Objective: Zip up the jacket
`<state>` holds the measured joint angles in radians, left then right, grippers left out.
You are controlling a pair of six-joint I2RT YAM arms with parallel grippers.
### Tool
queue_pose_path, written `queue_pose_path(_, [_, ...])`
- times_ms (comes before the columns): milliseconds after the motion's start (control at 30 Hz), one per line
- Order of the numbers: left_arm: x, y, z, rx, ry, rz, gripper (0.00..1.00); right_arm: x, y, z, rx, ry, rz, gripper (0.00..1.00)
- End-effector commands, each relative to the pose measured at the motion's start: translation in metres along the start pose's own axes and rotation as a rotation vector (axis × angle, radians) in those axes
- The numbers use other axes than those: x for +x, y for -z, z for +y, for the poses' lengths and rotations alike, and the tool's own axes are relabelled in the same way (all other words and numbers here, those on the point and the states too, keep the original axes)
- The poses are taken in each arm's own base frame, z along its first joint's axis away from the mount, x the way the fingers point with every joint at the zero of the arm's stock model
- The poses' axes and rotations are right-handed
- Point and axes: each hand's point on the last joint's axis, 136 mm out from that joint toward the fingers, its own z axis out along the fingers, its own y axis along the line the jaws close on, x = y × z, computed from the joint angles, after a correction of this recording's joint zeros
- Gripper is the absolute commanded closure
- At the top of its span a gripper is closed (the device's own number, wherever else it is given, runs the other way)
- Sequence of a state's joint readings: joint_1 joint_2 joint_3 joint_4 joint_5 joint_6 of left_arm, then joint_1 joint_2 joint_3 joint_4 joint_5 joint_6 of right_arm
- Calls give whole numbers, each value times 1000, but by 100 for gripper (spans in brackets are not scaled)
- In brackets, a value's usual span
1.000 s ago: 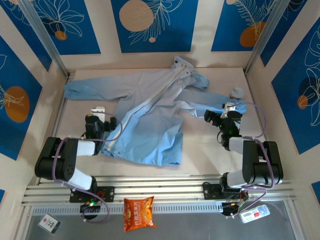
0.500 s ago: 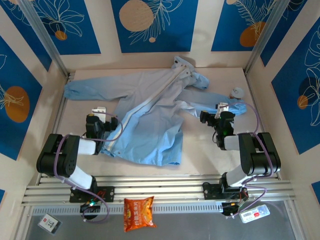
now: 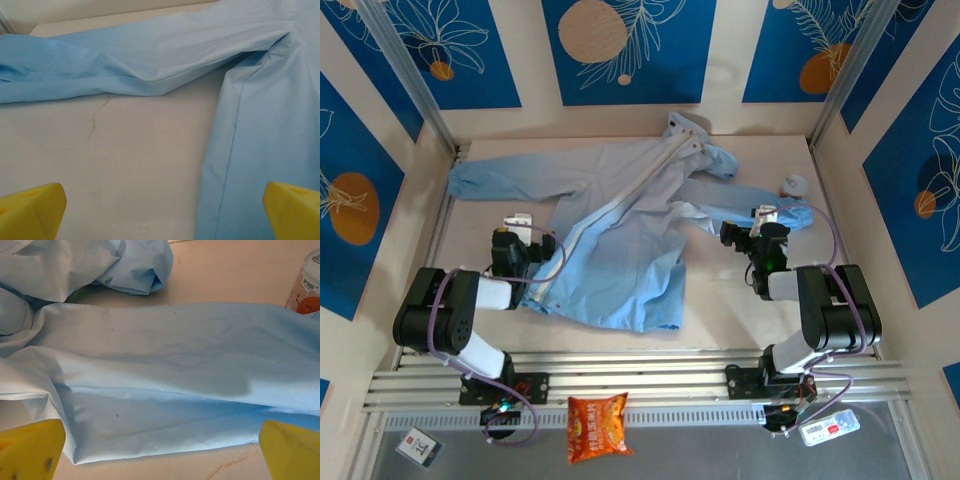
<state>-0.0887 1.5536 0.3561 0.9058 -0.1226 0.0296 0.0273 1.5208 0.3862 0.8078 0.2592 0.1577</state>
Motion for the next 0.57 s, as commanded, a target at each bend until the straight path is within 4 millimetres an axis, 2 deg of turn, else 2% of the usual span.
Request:
queue_pose_path(0, [-13, -3, 2, 9, -4, -44, 0, -13, -1, 0, 9, 19, -46, 1])
queue_pose_path(533, [-13, -3, 1, 12, -7, -44, 0, -13, -1, 1, 6, 20, -46, 1])
